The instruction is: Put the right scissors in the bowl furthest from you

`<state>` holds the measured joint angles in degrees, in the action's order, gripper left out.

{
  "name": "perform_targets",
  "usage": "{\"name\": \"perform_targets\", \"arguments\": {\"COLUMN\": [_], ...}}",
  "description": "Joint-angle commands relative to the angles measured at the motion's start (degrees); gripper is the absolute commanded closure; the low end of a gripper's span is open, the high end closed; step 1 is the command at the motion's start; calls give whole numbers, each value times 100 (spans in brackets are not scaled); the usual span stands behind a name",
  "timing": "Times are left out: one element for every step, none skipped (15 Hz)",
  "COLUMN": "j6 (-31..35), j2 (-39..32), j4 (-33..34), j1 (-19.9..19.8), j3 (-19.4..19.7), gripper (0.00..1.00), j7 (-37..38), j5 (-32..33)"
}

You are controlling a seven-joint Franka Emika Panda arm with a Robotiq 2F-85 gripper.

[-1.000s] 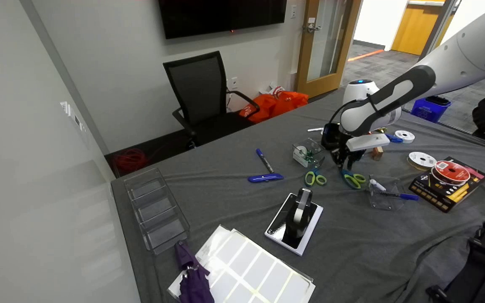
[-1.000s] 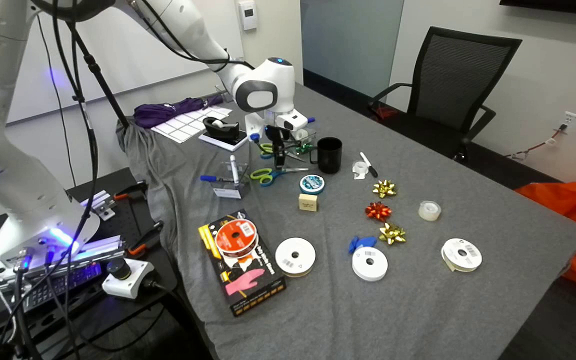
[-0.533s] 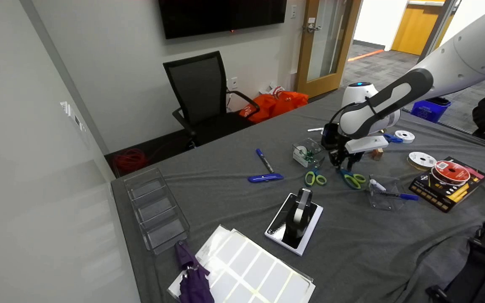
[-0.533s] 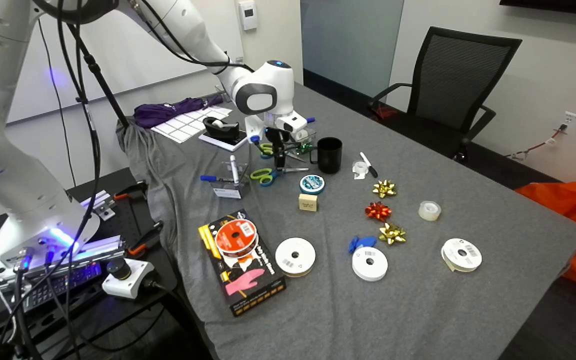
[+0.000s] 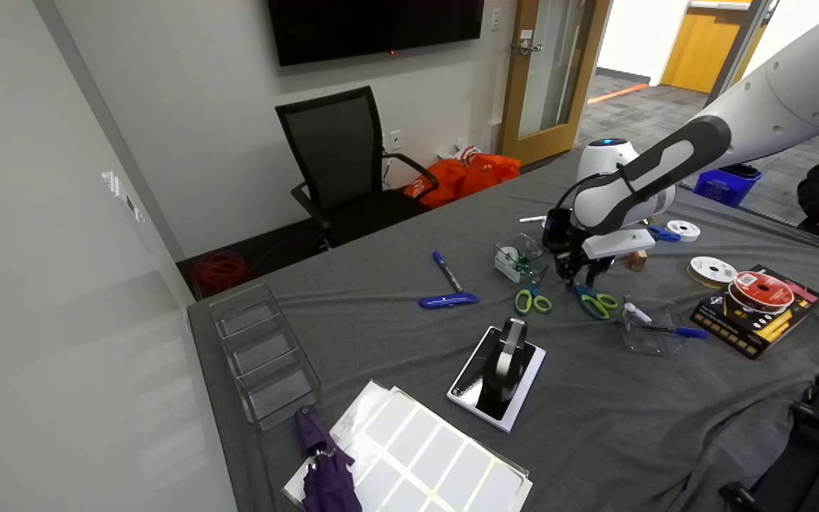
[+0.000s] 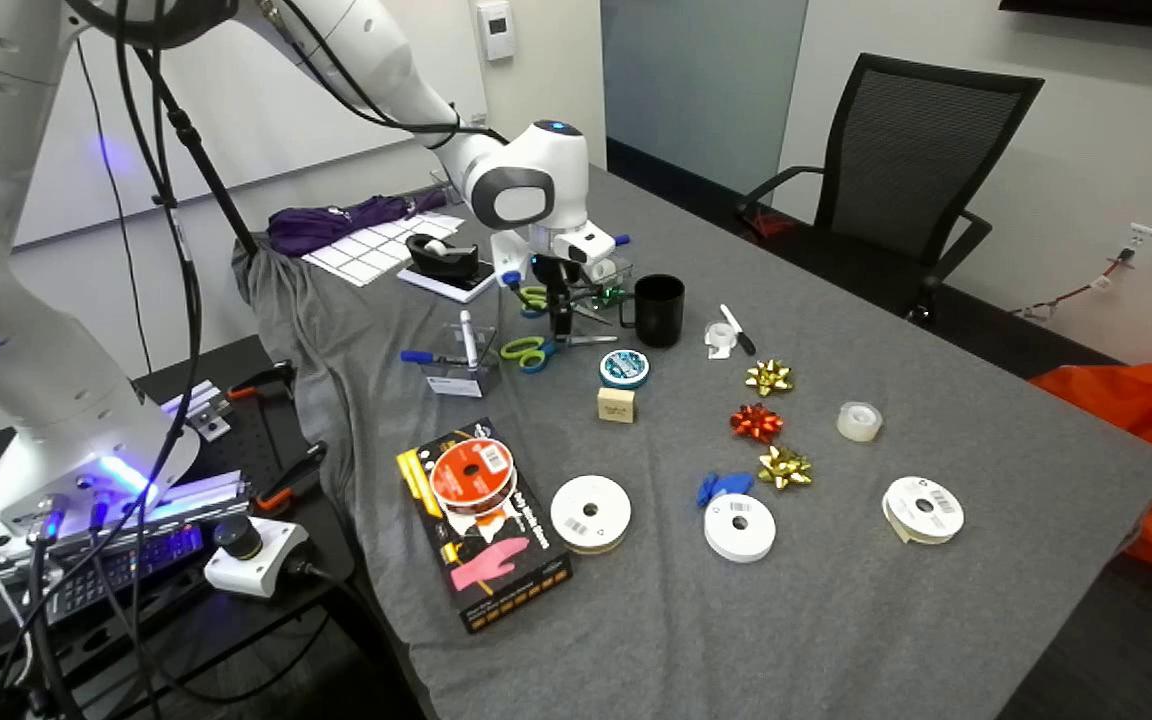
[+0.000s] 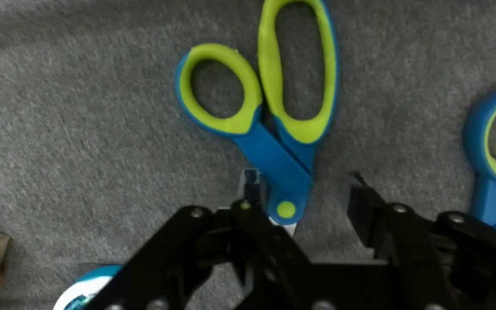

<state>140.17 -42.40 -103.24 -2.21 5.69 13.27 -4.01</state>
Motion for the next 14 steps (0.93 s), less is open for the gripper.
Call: {"name": "perform_targets", "arguments": {"j6": [131,145,153,164,174,198,222,254,280,301,316,332,340,351], "j2": [-67,-76,-84,-97,-105,-116,-123,-132,-142,-152,-159,-164,-168,-172], "j4": [58,71,83,96,102,99,94,90,89,87,84,73,67,60], "j1": [-38,-36,-35,-31,-27,-21,-16,-14,-9,-4,-1,2,-1,-1], "j3": [1,10,18,29,39,50,60,65,73,79,82,83,78,77], "gripper": [45,44,44,42,43,42,40,37,37,37,39,46,63,67], "j7": [-77,-72,-68,-58,-51,-44,-41,-40,-34,-27,-25,-29,-39,-42], "j5": [-9,-3,1,8,15,23,31,35,39,42,44,48,47,46]}}
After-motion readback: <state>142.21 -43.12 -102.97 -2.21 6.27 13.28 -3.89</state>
